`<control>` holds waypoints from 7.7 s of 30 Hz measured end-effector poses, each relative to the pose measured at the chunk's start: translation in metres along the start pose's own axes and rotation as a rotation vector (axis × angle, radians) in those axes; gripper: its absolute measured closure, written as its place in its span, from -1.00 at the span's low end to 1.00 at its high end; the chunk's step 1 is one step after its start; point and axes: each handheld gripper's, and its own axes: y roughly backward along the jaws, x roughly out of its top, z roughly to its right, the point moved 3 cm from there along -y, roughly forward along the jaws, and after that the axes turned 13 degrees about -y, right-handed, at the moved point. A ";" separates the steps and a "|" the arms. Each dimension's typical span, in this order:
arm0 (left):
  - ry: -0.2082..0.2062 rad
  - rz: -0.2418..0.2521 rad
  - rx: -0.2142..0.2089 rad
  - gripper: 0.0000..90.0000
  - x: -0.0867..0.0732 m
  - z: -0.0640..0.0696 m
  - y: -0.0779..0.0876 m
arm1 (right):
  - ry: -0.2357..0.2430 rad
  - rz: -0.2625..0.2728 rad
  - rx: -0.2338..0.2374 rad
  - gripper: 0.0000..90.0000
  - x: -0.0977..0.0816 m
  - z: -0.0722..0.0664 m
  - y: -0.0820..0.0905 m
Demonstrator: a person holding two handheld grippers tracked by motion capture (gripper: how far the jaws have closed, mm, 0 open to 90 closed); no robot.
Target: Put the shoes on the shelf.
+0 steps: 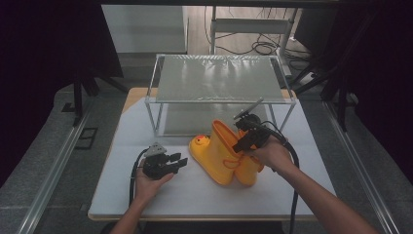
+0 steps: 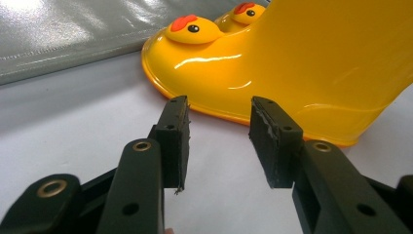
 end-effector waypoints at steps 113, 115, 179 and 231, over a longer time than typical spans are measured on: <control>0.038 -0.011 -0.017 0.32 -0.007 -0.006 -0.001 | -0.290 0.418 0.298 0.87 0.202 0.066 0.139; 0.034 -0.009 -0.015 0.32 -0.007 -0.006 0.000 | -0.300 0.409 0.279 0.87 0.204 0.067 0.133; 0.041 -0.008 0.002 0.29 -0.007 -0.007 0.002 | -0.209 0.613 0.125 1.00 0.118 0.100 0.014; 0.034 -0.014 -0.009 0.30 -0.007 -0.005 -0.002 | -0.198 0.582 0.370 1.00 0.123 0.064 0.004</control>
